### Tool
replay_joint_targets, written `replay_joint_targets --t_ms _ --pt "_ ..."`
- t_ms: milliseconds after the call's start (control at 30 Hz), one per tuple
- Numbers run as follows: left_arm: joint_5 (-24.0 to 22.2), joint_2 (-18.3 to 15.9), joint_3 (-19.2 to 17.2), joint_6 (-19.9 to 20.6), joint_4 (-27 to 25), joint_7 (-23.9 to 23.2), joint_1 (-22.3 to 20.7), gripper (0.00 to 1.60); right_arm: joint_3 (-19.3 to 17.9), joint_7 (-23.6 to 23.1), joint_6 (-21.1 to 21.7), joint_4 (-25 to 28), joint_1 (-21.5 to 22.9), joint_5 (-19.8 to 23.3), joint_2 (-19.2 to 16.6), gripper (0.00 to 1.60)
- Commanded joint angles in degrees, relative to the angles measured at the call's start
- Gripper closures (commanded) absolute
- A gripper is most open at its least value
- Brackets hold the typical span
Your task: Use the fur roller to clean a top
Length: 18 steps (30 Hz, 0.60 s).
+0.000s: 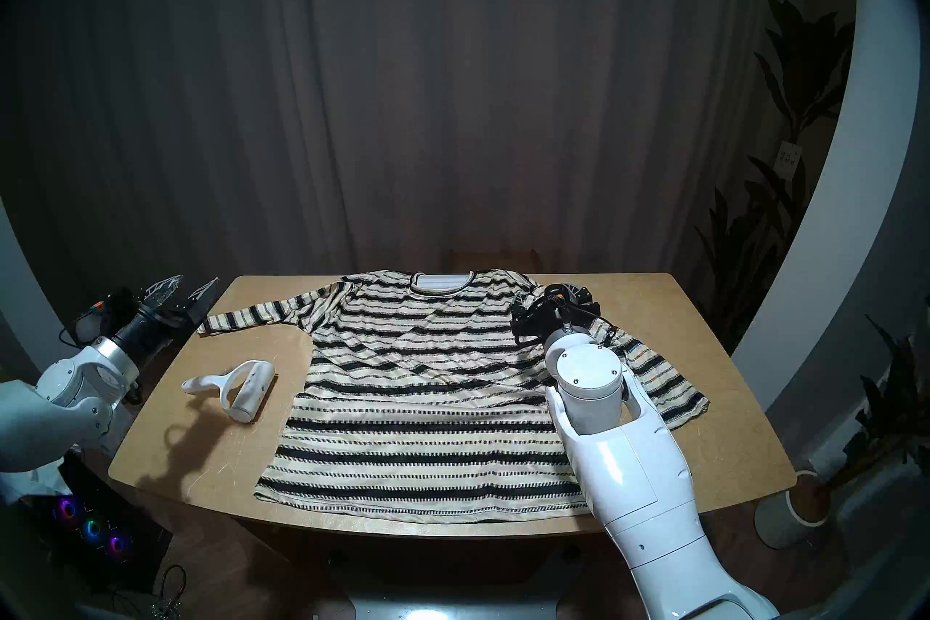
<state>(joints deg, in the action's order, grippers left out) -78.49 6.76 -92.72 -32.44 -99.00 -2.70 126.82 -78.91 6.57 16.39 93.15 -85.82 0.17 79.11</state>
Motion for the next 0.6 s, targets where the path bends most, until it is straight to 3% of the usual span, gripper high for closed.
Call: replay_joint_targets --t_ms 0,567 --pt "2.54 -0.52 -0.57 1.99 0.06 2.17 -2.47 0.00 0.23 0.26 -1.69 -0.46 3.53 -0.09 1.01 0.00" --pt "7.02 -0.60 0.86 6.33 -1.04 7.71 -4.73 0.00 1.19 1.21 -3.47 -4.99 6.57 -0.13 2.28 0.00"
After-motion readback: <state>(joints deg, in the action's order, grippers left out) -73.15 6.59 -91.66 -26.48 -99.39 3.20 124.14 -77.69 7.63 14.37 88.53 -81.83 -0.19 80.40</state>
